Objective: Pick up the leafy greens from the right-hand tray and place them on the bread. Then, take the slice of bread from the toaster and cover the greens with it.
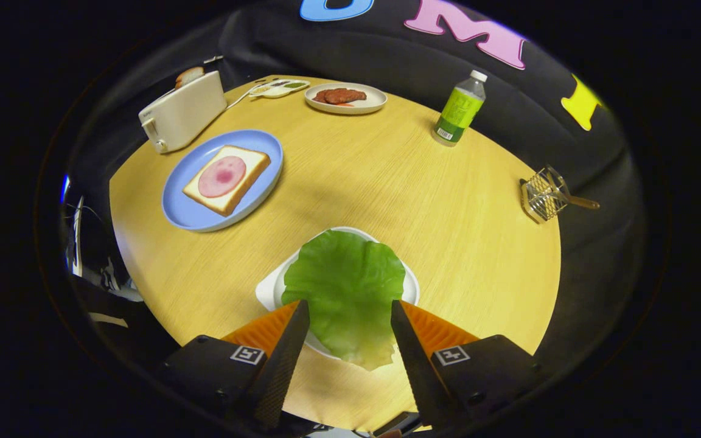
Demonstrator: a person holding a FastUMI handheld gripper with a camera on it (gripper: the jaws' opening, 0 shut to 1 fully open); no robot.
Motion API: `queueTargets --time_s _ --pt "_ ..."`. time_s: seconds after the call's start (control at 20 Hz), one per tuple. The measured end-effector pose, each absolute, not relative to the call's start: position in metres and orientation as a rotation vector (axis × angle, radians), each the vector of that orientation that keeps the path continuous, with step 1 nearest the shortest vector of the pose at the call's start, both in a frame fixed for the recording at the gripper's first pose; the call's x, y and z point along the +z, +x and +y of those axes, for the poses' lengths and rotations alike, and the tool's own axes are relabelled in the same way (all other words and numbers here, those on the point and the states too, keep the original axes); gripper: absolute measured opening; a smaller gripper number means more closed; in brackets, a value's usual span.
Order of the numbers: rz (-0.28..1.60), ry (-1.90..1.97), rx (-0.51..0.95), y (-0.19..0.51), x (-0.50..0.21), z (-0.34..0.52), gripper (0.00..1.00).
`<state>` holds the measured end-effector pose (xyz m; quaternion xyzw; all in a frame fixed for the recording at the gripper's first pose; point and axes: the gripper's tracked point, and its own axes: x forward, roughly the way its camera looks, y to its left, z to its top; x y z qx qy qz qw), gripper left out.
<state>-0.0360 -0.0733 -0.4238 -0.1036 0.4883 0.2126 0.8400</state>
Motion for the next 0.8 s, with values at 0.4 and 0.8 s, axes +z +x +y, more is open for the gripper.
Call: queueTargets --time_s 0.4,0.8 --pt "1.153 -0.203 0.533 -0.033 -0.460 -0.065 0.73" --pt "1.188 -0.207 0.550 -0.032 -0.459 -0.064 0.18"
